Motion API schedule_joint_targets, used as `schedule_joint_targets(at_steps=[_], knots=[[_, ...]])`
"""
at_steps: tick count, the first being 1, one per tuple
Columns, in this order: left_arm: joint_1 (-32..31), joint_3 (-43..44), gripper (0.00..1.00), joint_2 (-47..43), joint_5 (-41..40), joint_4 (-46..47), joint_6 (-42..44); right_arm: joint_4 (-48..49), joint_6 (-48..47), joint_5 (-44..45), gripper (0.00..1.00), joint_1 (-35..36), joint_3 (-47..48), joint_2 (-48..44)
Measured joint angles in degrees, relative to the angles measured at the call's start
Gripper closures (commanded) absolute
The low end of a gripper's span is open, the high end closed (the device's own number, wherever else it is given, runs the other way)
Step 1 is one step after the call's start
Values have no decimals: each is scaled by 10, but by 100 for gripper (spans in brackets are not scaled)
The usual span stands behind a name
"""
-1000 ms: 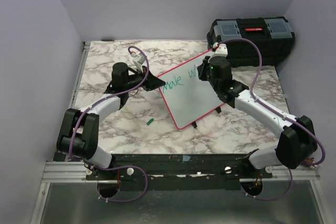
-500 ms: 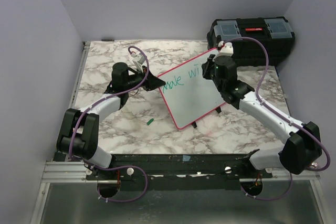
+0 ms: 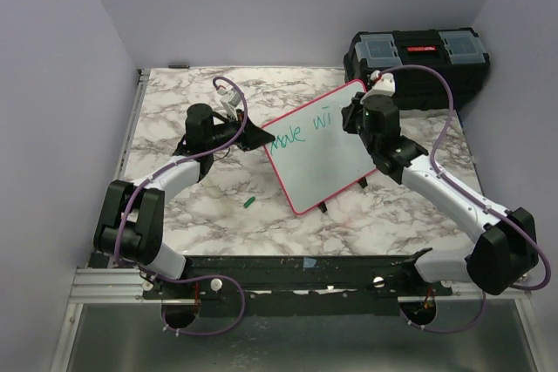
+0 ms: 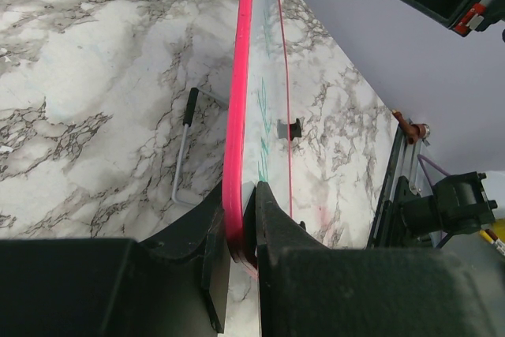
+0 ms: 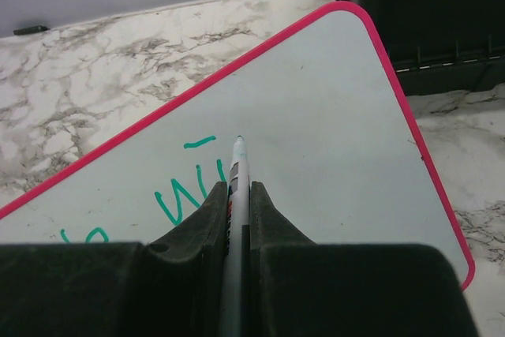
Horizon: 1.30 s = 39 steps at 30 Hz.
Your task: Write a sentence on the whiteboard
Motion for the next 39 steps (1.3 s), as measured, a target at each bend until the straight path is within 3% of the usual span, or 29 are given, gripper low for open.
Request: schedule_joint_targets(at_steps=[13,39], knots=[[0,0,100,0,0,0,0,10,24,-52,99,-12,0,25],[0,0,100,0,-1,-4,1,25,35,-67,99,-33,-8,44]])
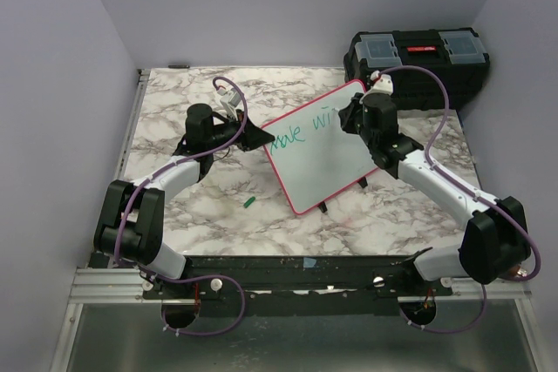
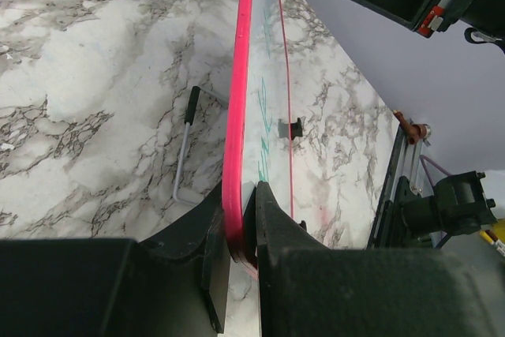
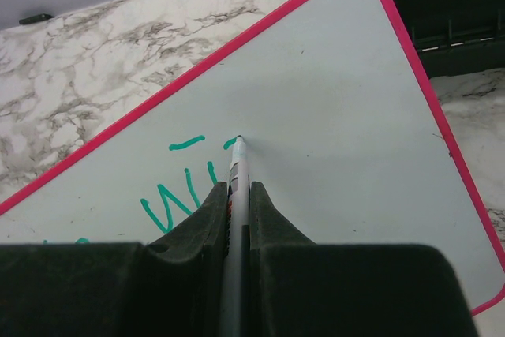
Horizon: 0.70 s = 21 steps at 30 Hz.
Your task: Write a sentence on the whiteboard
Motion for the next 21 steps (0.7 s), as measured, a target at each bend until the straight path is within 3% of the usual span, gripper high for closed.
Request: schedule_joint_targets(at_steps=[21], knots=[[0,0,100,0,0,1,0,-8,2,4,99,-9,0,-22]])
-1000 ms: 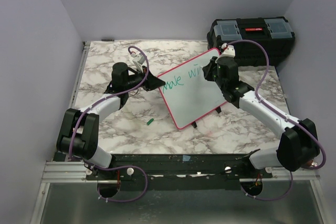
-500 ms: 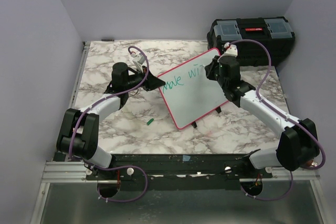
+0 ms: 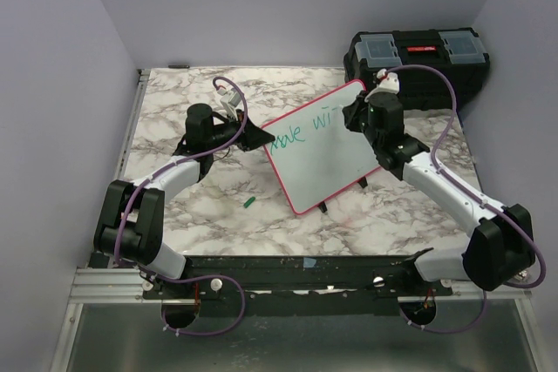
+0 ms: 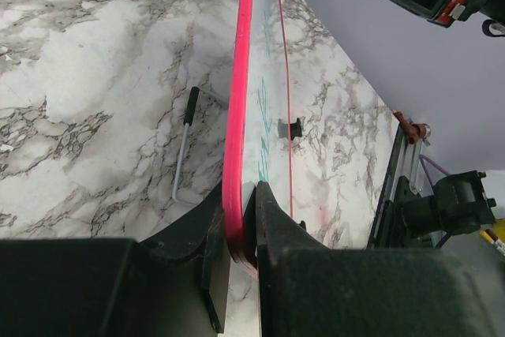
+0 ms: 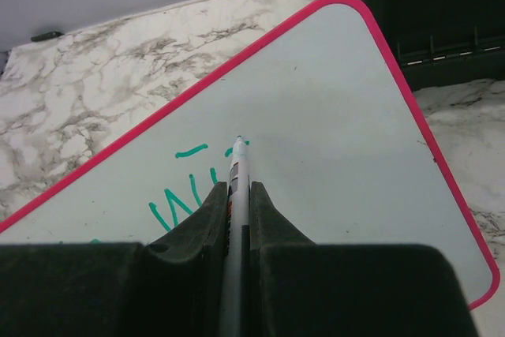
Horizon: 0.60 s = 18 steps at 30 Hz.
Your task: Write a sentence on the whiteboard
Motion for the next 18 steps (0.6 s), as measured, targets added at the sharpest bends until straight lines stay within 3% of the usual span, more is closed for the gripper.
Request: schedule_joint_targets(at_steps=[18], knots=[[0,0,100,0,0,0,0,2,0,-16,99,0,37,38]])
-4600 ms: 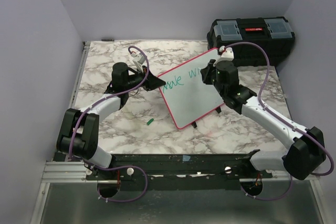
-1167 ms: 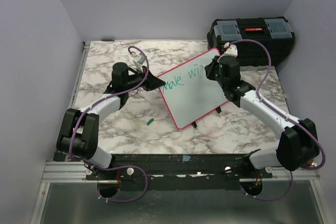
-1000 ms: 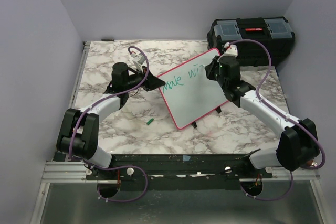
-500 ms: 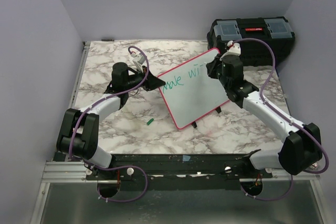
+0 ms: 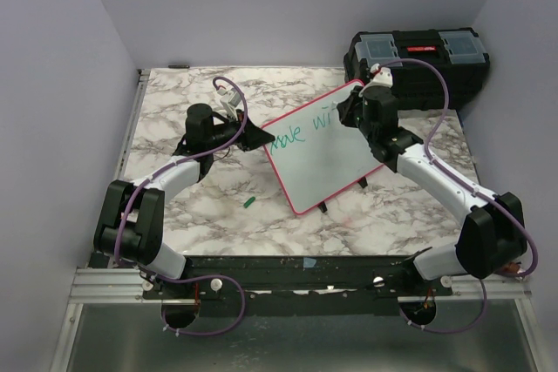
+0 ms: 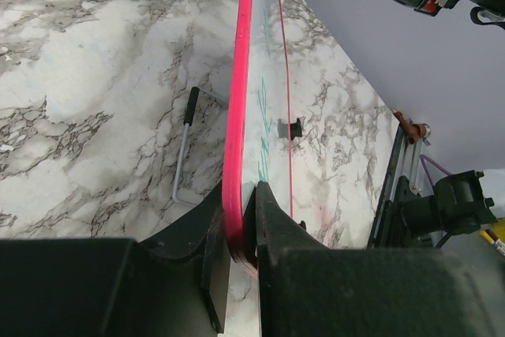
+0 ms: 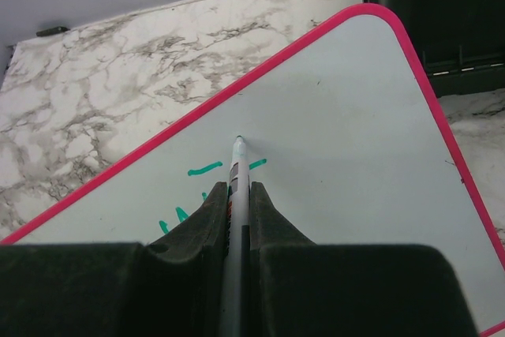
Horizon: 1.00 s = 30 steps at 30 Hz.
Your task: Write a sentence on the whiteboard
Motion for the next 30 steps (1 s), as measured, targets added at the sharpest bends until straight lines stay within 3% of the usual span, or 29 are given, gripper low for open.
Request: schedule_joint_targets(at_steps=[14,30], knots=[[0,0,100,0,0,-1,0,7,5,-7,99,0,-6,4],[1,0,100,0,-2,-5,0,17,14,-16,99,0,-96,-50]])
